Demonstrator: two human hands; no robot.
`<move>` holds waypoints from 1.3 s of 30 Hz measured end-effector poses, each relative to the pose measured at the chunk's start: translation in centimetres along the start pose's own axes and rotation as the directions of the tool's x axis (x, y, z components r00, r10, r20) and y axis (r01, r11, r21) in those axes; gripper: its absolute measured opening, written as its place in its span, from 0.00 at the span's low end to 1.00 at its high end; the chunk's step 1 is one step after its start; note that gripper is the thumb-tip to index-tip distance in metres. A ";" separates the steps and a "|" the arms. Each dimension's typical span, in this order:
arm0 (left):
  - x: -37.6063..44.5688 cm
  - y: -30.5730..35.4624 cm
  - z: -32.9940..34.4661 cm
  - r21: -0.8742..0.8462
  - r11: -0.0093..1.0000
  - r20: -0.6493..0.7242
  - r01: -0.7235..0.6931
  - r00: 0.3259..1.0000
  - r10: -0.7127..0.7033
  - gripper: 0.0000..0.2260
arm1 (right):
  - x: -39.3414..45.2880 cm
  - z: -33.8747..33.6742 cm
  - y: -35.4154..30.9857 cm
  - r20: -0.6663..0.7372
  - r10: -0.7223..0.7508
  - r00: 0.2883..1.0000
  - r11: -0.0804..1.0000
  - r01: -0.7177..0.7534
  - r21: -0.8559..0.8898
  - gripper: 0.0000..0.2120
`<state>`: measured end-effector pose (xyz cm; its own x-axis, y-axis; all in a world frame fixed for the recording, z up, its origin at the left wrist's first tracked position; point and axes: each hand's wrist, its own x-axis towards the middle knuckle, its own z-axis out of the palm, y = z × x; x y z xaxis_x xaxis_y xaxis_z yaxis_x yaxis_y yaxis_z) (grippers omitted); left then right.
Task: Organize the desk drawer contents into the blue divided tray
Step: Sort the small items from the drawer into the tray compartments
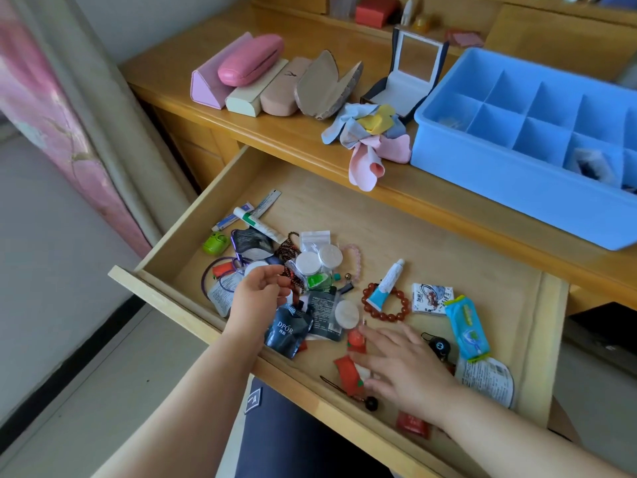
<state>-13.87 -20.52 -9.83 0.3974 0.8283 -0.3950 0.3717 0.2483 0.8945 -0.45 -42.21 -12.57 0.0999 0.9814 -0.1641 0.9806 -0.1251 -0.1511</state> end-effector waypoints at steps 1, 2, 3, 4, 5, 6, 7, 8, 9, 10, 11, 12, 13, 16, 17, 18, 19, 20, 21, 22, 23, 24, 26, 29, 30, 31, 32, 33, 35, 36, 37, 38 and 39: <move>0.1 0.0 -0.1 0.003 1.000 -0.008 0.004 1.000 -0.004 0.18 | 0.0 0.0 -0.1 -0.068 0.002 0.998 1.000 -0.001 0.015 0.12; 0.1 0.0 -0.1 0.006 1.000 -0.014 0.009 1.000 -0.009 0.18 | 0.3 -0.2 -0.2 -0.142 0.010 0.990 0.999 -0.003 0.051 0.07; 0.1 0.0 -0.1 0.007 1.000 -0.019 0.012 1.000 -0.012 0.19 | 0.8 -0.6 -0.5 -0.197 0.034 0.980 0.996 -0.016 0.092 0.06; 0.1 0.0 -0.1 0.006 1.000 -0.020 0.012 1.000 -0.012 0.19 | 1.5 -1.0 -0.9 -0.244 0.061 0.968 0.992 -0.032 0.120 0.06; 0.1 -0.1 -0.1 0.007 1.000 -0.020 0.011 1.000 -0.011 0.19 | 2.4 -1.2 -1.1 -0.295 0.072 0.953 0.992 -0.037 0.125 0.05; 0.2 -0.1 -0.1 0.012 1.000 -0.020 0.010 1.000 -0.010 0.18 | 3.3 -1.4 -1.4 -0.327 0.068 0.943 0.992 -0.030 0.120 0.04; 0.1 -0.2 0.0 0.021 1.000 -0.018 0.008 1.000 -0.008 0.18 | 4.2 -1.4 -1.7 -0.289 0.069 0.955 0.990 -0.029 0.138 0.09; 0.1 -0.3 0.1 0.032 0.999 -0.016 0.007 1.000 -0.007 0.17 | 4.9 -1.2 -2.0 -0.194 0.068 0.979 0.987 -0.038 0.154 0.16; 0.1 -0.4 0.1 0.044 0.999 -0.010 0.006 1.000 -0.006 0.17 | 5.3 -0.7 -2.1 -0.085 0.059 0.995 0.984 -0.044 0.174 0.24; 0.2 -0.6 0.3 0.063 0.998 0.001 0.006 1.000 -0.006 0.17 | 5.4 -0.2 -2.1 0.019 0.052 0.998 0.980 -0.054 0.189 0.28; 0.2 -0.7 0.4 0.092 0.996 0.021 0.004 1.000 -0.006 0.17 | 5.3 0.3 -1.9 0.092 0.035 0.995 0.983 -0.051 0.178 0.30; 0.2 -0.8 0.5 0.134 0.991 0.050 -0.008 0.999 0.001 0.17 | 4.8 0.7 -1.6 0.119 0.010 0.993 0.987 -0.029 0.159 0.31; 0.2 -0.8 0.7 0.189 0.981 0.081 -0.035 0.997 0.020 0.16 | 4.1 1.1 -1.2 0.130 -0.013 0.991 0.988 -0.007 0.154 0.30; 0.1 -0.9 1.0 0.305 0.942 0.118 -0.140 0.987 0.108 0.17 | 2.1 1.0 -0.3 0.172 -0.040 0.984 0.981 0.005 0.194 0.28; 0.1 -0.9 1.0 0.323 0.933 0.113 -0.158 0.985 0.128 0.18 | 1.5 0.8 0.0 0.178 -0.032 0.984 0.978 -0.006 0.207 0.28; 0.1 -0.8 0.9 0.346 0.922 0.108 -0.173 0.984 0.144 0.19 | 1.1 0.4 0.2 0.175 -0.017 0.984 0.976 -0.021 0.217 0.28; 0.2 -0.6 0.7 0.382 0.903 0.106 -0.195 0.980 0.167 0.20 | 0.8 0.0 0.4 0.161 0.004 0.987 0.972 -0.041 0.232 0.28; 0.4 -0.5 0.5 0.440 0.869 0.110 -0.227 0.974 0.199 0.21 | 0.8 -0.6 0.5 0.122 0.030 0.992 0.966 -0.060 0.250 0.27; 0.7 -0.5 0.5 0.523 0.811 0.128 -0.263 0.965 0.230 0.22 | 0.9 -1.1 0.6 0.053 0.064 0.997 0.960 -0.075 0.270 0.25; 1.0 -0.5 0.6 0.619 0.730 0.168 -0.290 0.957 0.238 0.23 | 1.2 -1.7 0.8 -0.039 0.105 0.994 0.951 -0.088 0.296 0.22; 1.1 -0.5 1.0 0.706 0.636 0.226 -0.310 0.951 0.213 0.26 | 1.7 -2.2 1.1 -0.123 0.155 0.980 0.939 -0.108 0.326 0.18; 1.2 -0.4 1.6 0.767 0.548 0.290 -0.335 0.942 0.170 0.28 | 2.3 -2.6 1.5 -0.178 0.208 0.962 0.927 -0.136 0.349 0.15; 0.8 -0.6 3.4 0.810 0.429 0.406 -0.399 0.911 0.079 0.32 | 3.9 -3.4 1.9 -0.236 0.275 0.932 0.912 -0.175 0.372 0.08; -0.2 -1.3 6.0 0.787 0.339 0.532 -0.515 0.845 0.047 0.35 | 6.6 -4.1 2.4 -0.296 0.288 0.911 0.914 -0.170 0.367 0.04; -0.5 -1.6 6.5 0.775 0.315 0.563 -0.548 0.825 0.051 0.35 | 7.4 -4.1 2.7 -0.286 0.296 0.911 0.917 -0.187 0.351 0.08; -0.7 -1.8 6.7 0.763 0.290 0.587 -0.577 0.807 0.059 0.34 | 8.1 -3.9 3.1 -0.256 0.312 0.915 0.917 -0.220 0.332 0.13; -0.8 -1.9 6.8 0.751 0.266 0.606 -0.604 0.791 0.085 0.33 | 8.7 -3.6 3.4 -0.206 0.336 0.919 0.912 -0.262 0.315 0.17; -0.8 -1.9 6.7 0.739 0.250 0.611 -0.625 0.779 0.140 0.30 | 8.9 -3.3 3.8 -0.144 0.360 0.922 0.903 -0.306 0.303 0.21; -0.6 -1.5 6.3 0.722 0.268 0.569 -0.638 0.768 0.295 0.20 | 9.0 -2.7 4.7 -0.031 0.382 0.924 0.886 -0.357 0.296 0.25; -0.3 -1.2 6.1 0.715 0.298 0.529 -0.632 0.769 0.359 0.16 | 8.8 -2.4 5.0 -0.008 0.379 0.925 0.886 -0.361 0.291 0.24; 0.0 -0.8 6.0 0.710 0.333 0.484 -0.620 0.774 0.408 0.12 | 8.5 -2.2 5.2 -0.019 0.380 0.925 0.887 -0.359 0.290 0.23; 0.3 -0.6 6.0 0.704 0.363 0.450 -0.610 0.779 0.435 0.11 | 8.2 -2.2 5.3 -0.041 0.389 0.920 0.887 -0.362 0.287 0.21; 0.6 -0.5 6.1 0.691 0.381 0.444 -0.615 0.776 0.447 0.11 | 7.8 -2.3 5.3 -0.060 0.395 0.917 0.891 -0.366 0.267 0.19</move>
<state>-8.74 -23.22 -11.76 0.8474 0.5310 0.0003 0.4770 -0.7615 0.4389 5.95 -34.93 -12.46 0.4888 0.8591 -0.1519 0.7925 -0.5100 -0.3345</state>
